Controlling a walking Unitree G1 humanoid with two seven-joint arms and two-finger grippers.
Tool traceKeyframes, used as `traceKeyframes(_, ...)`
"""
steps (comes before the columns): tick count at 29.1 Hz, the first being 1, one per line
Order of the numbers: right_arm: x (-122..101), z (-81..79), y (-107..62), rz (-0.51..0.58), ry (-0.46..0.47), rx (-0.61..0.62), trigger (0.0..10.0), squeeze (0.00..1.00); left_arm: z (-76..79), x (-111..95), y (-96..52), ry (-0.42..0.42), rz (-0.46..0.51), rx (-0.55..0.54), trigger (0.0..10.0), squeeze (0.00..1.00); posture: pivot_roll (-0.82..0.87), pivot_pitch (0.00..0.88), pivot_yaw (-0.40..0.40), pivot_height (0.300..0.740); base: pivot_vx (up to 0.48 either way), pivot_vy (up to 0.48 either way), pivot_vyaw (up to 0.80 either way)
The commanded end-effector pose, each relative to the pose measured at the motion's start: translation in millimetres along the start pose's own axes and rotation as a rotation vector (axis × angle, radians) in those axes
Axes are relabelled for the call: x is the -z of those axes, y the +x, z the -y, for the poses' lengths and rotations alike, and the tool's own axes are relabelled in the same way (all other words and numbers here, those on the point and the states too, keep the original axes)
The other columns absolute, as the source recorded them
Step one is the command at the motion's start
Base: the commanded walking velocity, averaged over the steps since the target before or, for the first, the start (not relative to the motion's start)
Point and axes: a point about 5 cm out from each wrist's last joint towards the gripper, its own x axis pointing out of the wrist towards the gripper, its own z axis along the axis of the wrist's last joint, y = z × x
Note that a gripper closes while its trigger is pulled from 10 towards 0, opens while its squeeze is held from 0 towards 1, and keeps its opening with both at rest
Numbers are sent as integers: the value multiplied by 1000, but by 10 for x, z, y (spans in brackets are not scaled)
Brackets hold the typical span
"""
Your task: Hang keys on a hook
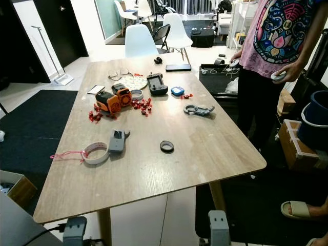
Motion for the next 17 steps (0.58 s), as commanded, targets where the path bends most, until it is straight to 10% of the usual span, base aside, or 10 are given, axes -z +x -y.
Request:
traceKeyframes(1, 23, -23, 0, -8, 2, -6, 10000, 0, -74, -32, 1, 69, 6, -1, 10000, 0, 48, 12, 50, 740, 0, 0, 0)
traceKeyframes(17, 74, 23, -15, -53, -23, -3, 10000, 0, 34, 69, -20, 117, -37, 102, 10000, 0, 41, 23, 16, 740, 0, 0, 0)
